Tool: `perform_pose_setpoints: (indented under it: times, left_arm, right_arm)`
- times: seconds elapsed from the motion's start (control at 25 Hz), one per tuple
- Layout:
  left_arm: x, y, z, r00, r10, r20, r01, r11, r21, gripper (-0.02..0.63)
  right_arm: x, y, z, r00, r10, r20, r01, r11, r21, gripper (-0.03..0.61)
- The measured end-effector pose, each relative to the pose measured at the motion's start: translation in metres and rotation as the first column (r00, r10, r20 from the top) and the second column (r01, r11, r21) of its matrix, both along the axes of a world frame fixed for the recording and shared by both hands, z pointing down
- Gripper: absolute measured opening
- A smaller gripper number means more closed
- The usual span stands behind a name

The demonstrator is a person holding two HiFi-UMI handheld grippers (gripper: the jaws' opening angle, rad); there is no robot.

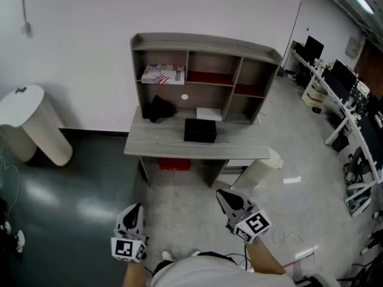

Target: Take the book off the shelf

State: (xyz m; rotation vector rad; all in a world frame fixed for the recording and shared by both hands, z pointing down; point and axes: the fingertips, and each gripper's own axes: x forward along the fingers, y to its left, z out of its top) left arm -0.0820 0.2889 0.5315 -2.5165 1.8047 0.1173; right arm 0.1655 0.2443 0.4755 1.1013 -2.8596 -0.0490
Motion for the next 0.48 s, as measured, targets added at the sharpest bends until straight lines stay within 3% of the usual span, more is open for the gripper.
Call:
perform_pose_setpoints:
  times: [0.16,0.36,0.48]
  left_arm:
    - [0.011,-0.004,0.002,1.0,-0.005,0.006,0.005,1.0,-0.006,0.017]
    - [0.026,-0.006,0.001,0.999,-0.029,0.022,0.029,1.0,-0.002,0.017]
    - [0.031,-0.004,0.012,0.998,-0.05,0.026,0.051,0.998,-0.026,0.017]
  right_arm:
    - [0.01,-0.003,0.007,1.0,-0.005,0.025,0.005,1.0,-0.027,0.021]
    - [0.02,-0.011,0.016,0.984,-0.089,0.151,0.104,0.99,-0.094,0.021]
    - [0.018,-0.012,0.027,0.979,-0.126,0.161,0.146,0.983,-0.115,0.021]
